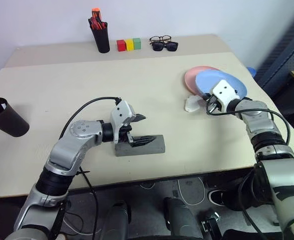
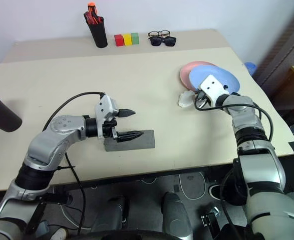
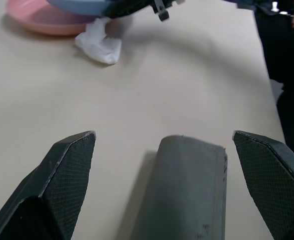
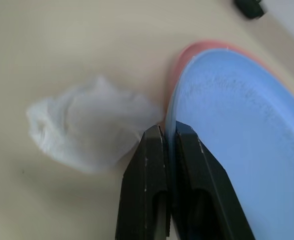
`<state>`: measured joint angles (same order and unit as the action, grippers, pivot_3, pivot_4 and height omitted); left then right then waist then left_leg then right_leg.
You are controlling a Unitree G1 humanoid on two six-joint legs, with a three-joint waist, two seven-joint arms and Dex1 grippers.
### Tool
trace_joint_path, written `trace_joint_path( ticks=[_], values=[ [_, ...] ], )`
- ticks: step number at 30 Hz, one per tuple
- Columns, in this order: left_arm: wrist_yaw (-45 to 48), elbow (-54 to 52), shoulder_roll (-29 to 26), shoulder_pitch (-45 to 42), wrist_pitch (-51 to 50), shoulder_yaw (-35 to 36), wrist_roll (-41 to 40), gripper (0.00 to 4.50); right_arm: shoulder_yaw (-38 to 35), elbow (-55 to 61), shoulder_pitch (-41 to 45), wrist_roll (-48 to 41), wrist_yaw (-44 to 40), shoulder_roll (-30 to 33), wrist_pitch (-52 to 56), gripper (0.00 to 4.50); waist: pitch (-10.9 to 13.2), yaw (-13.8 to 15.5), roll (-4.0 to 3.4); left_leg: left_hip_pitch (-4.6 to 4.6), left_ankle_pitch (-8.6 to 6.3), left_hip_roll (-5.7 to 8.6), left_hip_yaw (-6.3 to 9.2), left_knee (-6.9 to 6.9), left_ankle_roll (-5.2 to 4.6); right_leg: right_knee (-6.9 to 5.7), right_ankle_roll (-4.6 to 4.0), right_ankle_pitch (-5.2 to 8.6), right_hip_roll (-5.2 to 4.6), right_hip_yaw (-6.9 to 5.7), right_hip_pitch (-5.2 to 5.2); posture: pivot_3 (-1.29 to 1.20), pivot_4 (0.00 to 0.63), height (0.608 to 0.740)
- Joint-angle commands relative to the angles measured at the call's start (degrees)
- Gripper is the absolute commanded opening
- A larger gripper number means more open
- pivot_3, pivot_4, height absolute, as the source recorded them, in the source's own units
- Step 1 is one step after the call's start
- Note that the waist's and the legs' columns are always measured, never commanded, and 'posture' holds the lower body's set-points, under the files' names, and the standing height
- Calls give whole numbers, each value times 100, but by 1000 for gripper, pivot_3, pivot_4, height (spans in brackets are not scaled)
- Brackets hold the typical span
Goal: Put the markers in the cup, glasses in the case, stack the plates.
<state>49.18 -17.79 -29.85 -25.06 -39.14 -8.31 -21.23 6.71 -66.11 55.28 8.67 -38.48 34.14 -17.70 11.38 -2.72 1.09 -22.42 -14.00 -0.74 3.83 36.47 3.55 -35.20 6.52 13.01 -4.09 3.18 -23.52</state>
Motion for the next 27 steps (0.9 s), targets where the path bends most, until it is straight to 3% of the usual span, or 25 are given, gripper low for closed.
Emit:
trace_joint_path(
  ticks=[1,3,9,13,17,22,27],
  values=[
    [-262,-519,-66,208,-184,239,-156,4500,66,-447,503,238,223,-52,-316,697,0,-1,0,0,0,0,0,-2,0,0,0,0,0,0,-1,0,150,740],
    [-365,-650,-84,328,-276,307,-224,4500,77,-579,658,298,250,-138,-389,1440,0,-8,0,1,0,0,0,-3,0,0,0,0,0,0,-1,0,150,740],
    [-528,-754,-120,422,-380,354,-334,4500,59,-711,943,491,768,-243,-642,4468,0,-49,0,5,2,0,2,-4,3,-3,-1,0,1,0,1,0,150,740],
    [-578,-731,-117,403,-389,323,-375,4500,-52,-647,1007,430,980,-216,-806,4491,0,-93,0,4,2,0,2,-4,3,-3,0,0,1,1,1,0,150,740],
    [-567,-646,-107,365,-381,286,-415,4500,-500,-439,847,-178,333,-237,-563,4491,0,-126,0,5,2,0,2,-12,3,-2,0,0,2,1,0,0,150,740],
    [-556,-532,-75,306,-366,273,-419,4500,-1242,640,198,-1484,-1176,-416,1145,4491,0,-123,-1,12,2,0,5,-18,3,-2,21,-12,4,0,5,0,150,740],
    [-551,-453,-42,259,-357,291,-428,4500,-1361,1989,-740,-1995,-1456,-460,2672,4491,0,-109,-2,13,2,0,9,-18,3,-5,22,-12,5,-1,5,0,150,740]
  ],
)
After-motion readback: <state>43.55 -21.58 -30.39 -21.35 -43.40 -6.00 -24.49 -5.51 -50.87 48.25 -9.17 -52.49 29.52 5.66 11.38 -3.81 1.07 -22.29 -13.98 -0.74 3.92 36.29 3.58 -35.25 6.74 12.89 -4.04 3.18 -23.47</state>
